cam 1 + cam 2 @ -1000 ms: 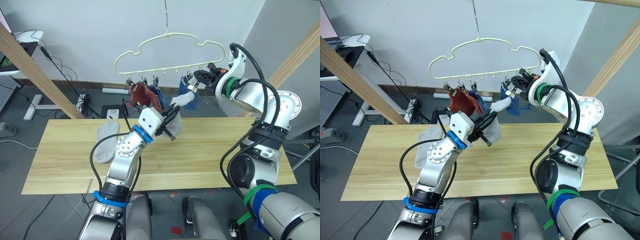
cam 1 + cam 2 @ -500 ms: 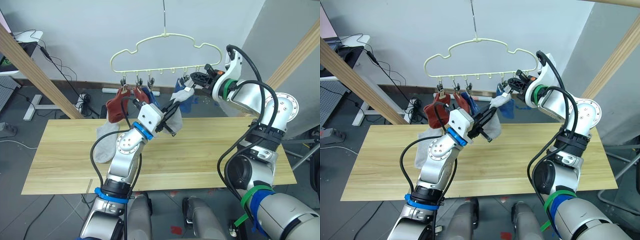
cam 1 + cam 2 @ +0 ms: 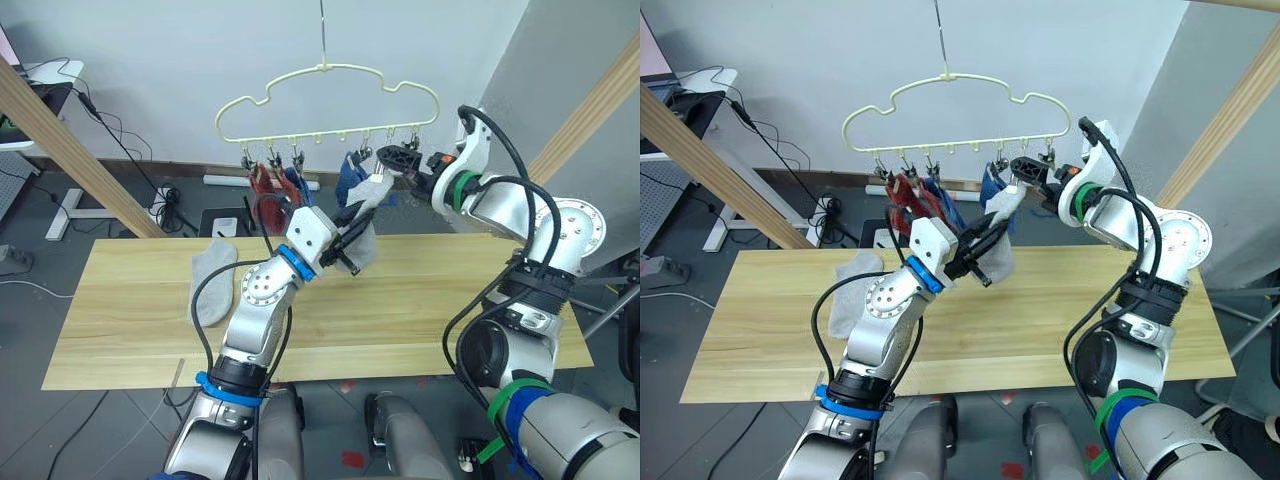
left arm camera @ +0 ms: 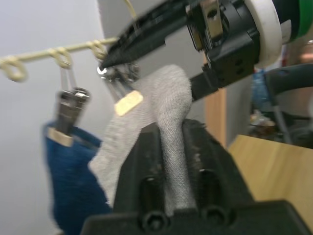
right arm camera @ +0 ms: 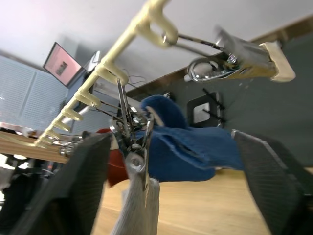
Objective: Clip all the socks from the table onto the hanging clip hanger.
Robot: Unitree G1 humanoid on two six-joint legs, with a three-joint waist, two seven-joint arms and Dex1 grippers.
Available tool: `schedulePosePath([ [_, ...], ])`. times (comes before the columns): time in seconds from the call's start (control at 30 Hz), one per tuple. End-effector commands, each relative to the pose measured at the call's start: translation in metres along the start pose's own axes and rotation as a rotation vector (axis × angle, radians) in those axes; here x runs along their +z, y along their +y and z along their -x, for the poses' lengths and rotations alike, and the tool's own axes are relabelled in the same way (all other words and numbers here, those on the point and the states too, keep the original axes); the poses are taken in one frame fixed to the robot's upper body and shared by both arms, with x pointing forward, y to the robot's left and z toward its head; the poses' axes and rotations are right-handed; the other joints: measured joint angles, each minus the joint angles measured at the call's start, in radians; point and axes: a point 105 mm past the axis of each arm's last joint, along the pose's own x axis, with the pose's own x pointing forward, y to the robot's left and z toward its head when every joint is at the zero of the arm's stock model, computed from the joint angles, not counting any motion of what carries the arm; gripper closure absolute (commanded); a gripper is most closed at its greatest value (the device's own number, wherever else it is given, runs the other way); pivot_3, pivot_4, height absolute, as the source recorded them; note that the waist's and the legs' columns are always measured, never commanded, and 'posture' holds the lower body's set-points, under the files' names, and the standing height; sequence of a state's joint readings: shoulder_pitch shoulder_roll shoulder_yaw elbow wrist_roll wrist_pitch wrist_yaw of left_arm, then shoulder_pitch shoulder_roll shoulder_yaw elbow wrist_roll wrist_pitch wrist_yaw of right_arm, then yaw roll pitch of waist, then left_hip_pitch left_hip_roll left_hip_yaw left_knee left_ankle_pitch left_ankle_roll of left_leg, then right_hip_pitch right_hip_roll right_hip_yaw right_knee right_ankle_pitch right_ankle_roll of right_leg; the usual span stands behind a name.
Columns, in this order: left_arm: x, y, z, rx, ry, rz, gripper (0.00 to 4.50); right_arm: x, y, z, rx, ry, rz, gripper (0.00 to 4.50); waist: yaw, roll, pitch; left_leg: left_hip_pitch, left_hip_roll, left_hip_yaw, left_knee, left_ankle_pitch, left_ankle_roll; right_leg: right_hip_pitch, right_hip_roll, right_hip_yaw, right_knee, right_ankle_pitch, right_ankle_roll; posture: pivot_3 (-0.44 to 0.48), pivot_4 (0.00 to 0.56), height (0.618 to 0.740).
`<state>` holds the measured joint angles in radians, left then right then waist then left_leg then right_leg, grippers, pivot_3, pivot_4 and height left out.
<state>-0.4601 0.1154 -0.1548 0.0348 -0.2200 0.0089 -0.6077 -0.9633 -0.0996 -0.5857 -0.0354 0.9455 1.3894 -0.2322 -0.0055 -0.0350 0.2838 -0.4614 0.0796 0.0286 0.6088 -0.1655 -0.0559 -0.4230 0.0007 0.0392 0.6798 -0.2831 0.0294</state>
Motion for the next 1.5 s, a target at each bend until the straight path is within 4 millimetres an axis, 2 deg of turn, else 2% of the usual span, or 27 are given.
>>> schedulePosePath([
  [0.03,0.007,-0.004,-0.002,-0.021,-0.01,-0.03,2.59,0.008,0.01,0.019,0.055,-0.051,0.114,0.25,-0.003,0.0,0.0,0.0,0.0,0.0,0.0,0.0,0.0,0.0,0.0,0.0,0.0,0.0,0.0,-0.034,0.29,0.74],
  [0.2,0.001,0.008,0.007,0.005,0.04,-0.049,1.02,0.008,0.003,0.033,0.014,-0.087,0.24,0.25,-0.022,0.001,0.0,0.0,0.0,0.0,0.0,0.0,0.0,0.0,0.001,0.0,0.001,0.0,0.0,-0.035,0.287,0.74],
  [0.3,0.0,0.02,0.021,0.021,0.076,-0.038,0.11,0.0,-0.001,0.037,-0.027,-0.105,0.388,0.25,-0.027,0.001,0.0,0.0,0.0,0.0,0.0,0.0,0.0,0.0,0.001,0.001,0.001,0.0,0.0,-0.034,0.286,0.74],
  [0.33,0.001,0.023,0.027,0.02,0.092,-0.023,0.05,-0.004,-0.003,0.037,-0.042,-0.117,0.448,0.25,-0.03,0.001,0.0,0.0,0.0,0.0,0.0,0.0,0.0,-0.001,0.001,0.001,0.0,0.0,0.001,-0.034,0.286,0.74],
  [0.57,0.006,0.035,0.066,0.023,0.236,0.147,0.05,-0.017,-0.006,0.032,-0.121,-0.265,0.669,0.25,-0.038,0.001,0.001,0.001,0.002,0.0,0.0,0.0,0.0,-0.001,0.002,0.001,0.001,-0.003,0.004,-0.006,0.282,0.74],
  [0.6,0.009,0.036,0.069,0.029,0.246,0.16,0.0,-0.017,-0.005,0.031,-0.122,-0.285,0.677,0.6,-0.037,0.002,0.001,0.001,0.001,0.0,0.0,0.0,0.0,-0.001,0.002,0.001,0.001,-0.003,0.004,0.006,0.282,0.74],
  [0.63,0.016,0.04,0.072,0.04,0.236,0.176,0.0,-0.018,-0.004,0.029,-0.132,-0.308,0.716,0.76,-0.035,0.002,0.001,0.001,0.001,0.0,0.001,0.0,0.0,-0.001,0.002,0.001,0.001,-0.003,0.005,0.006,0.282,0.74],
  [0.7,0.03,0.042,0.078,0.039,0.213,0.219,0.0,-0.02,-0.003,0.025,-0.153,-0.344,0.763,1.46,-0.033,0.002,0.001,0.001,0.001,-0.001,0.001,0.0,-0.001,-0.001,0.001,0.001,0.001,-0.002,0.005,0.015,0.28,0.74],
  [0.83,0.05,0.041,0.088,0.013,0.155,0.205,0.0,-0.017,0.003,0.016,-0.164,-0.429,0.791,1.46,-0.027,0.002,0.001,0.001,0.001,-0.001,0.001,0.0,-0.001,-0.001,0.001,0.001,0.002,-0.002,0.005,0.034,0.281,0.74],
  [0.93,0.054,0.044,0.091,0.035,0.15,0.146,0.0,-0.015,0.004,0.009,-0.169,-0.462,0.784,2.0,-0.022,0.002,0.001,0.001,0.001,0.0,0.0,0.0,-0.001,-0.001,0.001,0.001,0.001,0.0,0.002,0.047,0.28,0.74],
  [1.07,0.057,0.049,0.092,0.067,0.131,0.133,0.0,-0.009,0.004,-0.001,-0.186,-0.498,0.781,2.0,-0.019,0.002,0.001,0.001,0.001,0.0,0.001,0.001,-0.001,-0.001,0.0,0.001,0.001,0.0,0.001,0.056,0.282,0.74],
  [1.3,0.067,0.036,0.09,0.014,0.078,0.17,0.0,0.003,0.003,-0.017,-0.228,-0.556,0.773,2.0,-0.012,0.002,0.001,0.001,0.001,0.0,0.001,0.001,-0.001,-0.001,0.0,0.001,0.001,0.0,0.001,0.072,0.281,0.74],
  [1.5,0.069,0.035,0.091,0.006,0.078,0.164,0.0,0.008,-0.001,-0.027,-0.263,-0.576,0.77,2.0,-0.011,0.002,0.001,0.002,0.001,0.0,0.001,0.001,-0.001,-0.001,0.0,0.001,0.002,0.0,0.0,0.072,0.281,0.74],
])
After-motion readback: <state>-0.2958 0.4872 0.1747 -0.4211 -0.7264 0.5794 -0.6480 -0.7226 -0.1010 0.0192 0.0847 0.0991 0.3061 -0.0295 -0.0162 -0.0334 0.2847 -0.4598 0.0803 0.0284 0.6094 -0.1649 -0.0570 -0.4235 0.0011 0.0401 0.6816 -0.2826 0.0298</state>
